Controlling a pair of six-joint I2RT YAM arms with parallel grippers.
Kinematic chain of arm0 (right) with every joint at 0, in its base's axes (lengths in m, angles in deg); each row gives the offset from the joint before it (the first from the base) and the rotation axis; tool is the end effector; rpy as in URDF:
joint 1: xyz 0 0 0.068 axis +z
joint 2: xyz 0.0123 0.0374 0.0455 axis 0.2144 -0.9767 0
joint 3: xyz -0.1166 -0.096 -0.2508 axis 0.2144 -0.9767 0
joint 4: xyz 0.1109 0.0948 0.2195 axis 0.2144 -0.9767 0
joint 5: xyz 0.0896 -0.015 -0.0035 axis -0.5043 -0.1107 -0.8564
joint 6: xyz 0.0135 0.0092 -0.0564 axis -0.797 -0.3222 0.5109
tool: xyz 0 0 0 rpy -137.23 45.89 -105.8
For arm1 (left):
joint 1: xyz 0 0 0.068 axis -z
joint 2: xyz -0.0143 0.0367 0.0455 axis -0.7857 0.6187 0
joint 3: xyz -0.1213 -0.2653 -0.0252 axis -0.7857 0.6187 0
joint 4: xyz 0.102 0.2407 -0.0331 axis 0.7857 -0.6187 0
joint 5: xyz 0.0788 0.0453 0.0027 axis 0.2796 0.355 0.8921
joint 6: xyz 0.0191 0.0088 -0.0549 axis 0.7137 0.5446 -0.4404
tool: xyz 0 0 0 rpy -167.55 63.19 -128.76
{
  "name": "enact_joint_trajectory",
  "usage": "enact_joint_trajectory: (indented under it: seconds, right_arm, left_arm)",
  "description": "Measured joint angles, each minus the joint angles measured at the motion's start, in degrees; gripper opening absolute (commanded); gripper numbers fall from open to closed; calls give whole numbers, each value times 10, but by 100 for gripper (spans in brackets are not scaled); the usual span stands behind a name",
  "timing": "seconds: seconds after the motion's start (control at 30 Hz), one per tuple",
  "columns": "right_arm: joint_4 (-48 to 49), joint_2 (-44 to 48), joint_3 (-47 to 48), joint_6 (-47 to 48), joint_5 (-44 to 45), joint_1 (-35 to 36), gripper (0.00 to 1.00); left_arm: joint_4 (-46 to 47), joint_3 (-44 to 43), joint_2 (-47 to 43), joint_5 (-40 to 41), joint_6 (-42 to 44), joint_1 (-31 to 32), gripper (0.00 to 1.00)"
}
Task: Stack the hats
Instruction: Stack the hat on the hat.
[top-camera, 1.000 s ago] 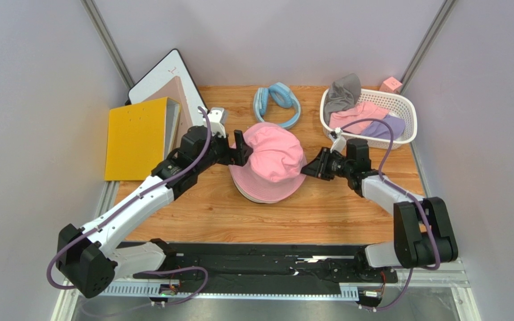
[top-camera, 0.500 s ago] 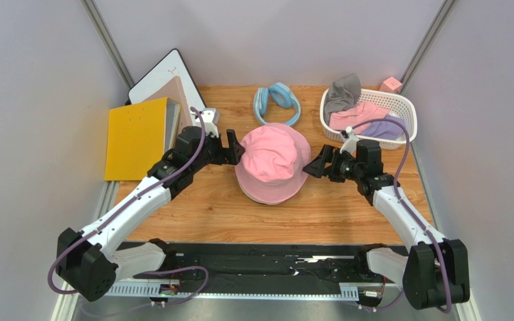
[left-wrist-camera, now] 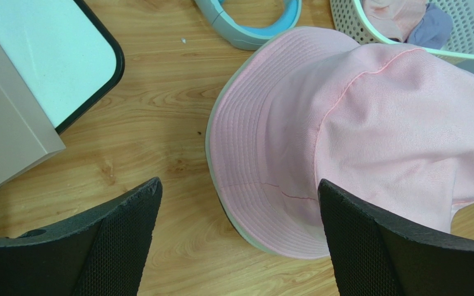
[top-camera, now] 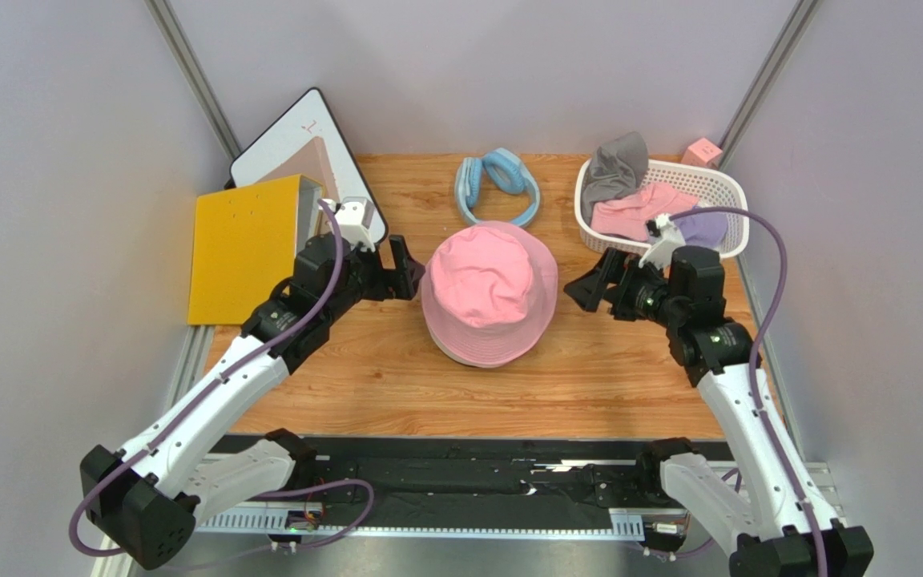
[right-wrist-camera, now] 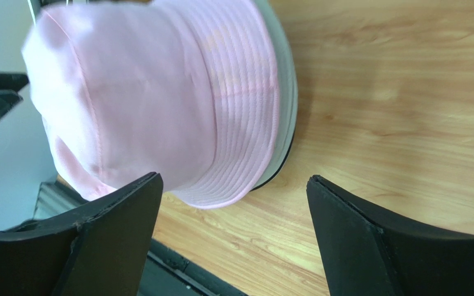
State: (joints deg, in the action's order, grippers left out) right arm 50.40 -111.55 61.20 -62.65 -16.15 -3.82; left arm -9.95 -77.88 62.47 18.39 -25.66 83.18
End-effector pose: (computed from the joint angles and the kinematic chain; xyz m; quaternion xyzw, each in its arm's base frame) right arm 0.1792 0.0448 0.3136 0.0136 0.8570 0.3128 0.4092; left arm 0.1958 -0.1148 0.3459 0.0163 0.8255 -0.2332 0.5138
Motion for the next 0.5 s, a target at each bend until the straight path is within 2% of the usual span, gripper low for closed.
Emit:
enact_joint_trajectory:
  seconds: [0.27,0.5]
  right_arm:
    - [-87,-2,144,26,148,0,93]
    - [-94,-122,216,33,272,0,88]
  left_arm:
    - [-14,0,2,0,1,0,100]
    - [-46,-6,-1,-4,2,0,99]
